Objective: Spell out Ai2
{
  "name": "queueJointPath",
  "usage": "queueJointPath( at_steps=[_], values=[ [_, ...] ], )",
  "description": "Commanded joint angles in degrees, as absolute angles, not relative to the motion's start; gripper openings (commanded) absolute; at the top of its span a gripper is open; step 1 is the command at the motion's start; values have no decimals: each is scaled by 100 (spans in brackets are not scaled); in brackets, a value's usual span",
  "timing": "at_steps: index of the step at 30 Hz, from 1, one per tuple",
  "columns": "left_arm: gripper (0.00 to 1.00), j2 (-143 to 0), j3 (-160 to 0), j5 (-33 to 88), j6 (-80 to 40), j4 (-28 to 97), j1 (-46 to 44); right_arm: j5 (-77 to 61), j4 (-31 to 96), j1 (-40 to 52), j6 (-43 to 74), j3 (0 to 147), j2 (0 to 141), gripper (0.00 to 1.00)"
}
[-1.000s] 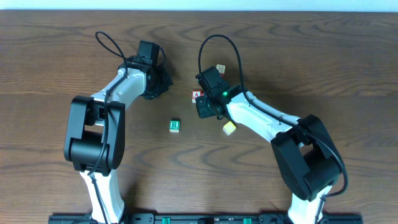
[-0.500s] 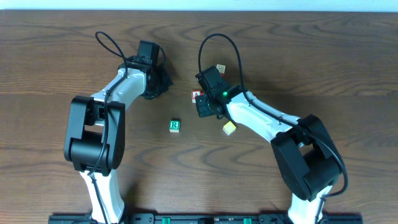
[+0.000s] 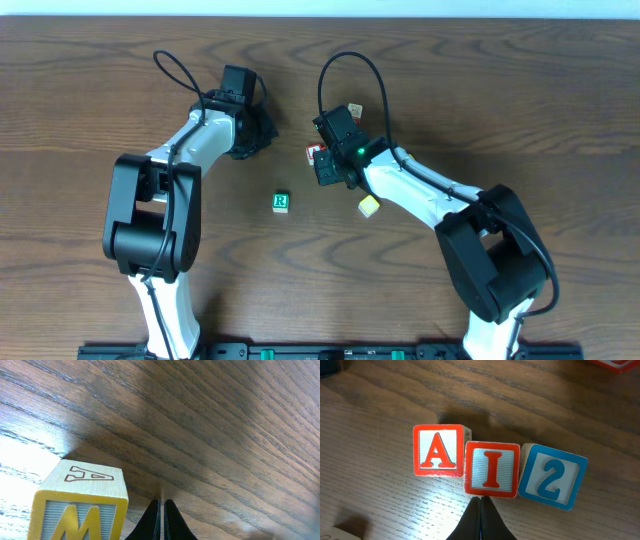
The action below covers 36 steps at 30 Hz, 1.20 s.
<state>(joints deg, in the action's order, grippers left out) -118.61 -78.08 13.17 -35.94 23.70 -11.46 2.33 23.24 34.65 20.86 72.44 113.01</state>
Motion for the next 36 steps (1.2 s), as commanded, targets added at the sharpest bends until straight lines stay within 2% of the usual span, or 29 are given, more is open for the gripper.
queueJointPath(
  at_steps=[1, 7, 15, 25, 36],
  values=[
    [6, -11723, -7773, 1343, -3489, 2368, -1133, 268, 2318, 3527, 2185, 7341, 11360, 2],
    [6, -11723, -7773, 1592, -3470, 2394, -1249, 40, 2617, 3531, 2185, 7640, 11148, 2],
    [6, -11723, -7773, 1656, -3503, 2539, -1634, 515, 2731, 3223, 2185, 7950, 10525, 2],
    [6, -11727, -7773, 1603, -3625, 2338, -1992, 495, 3238, 2401, 2274, 7948, 10512, 1],
    [6, -11732, -7773, 1597, -3708, 2154, -2104, 495, 3330, 2322, 2272, 7948, 10512, 1]
  ],
)
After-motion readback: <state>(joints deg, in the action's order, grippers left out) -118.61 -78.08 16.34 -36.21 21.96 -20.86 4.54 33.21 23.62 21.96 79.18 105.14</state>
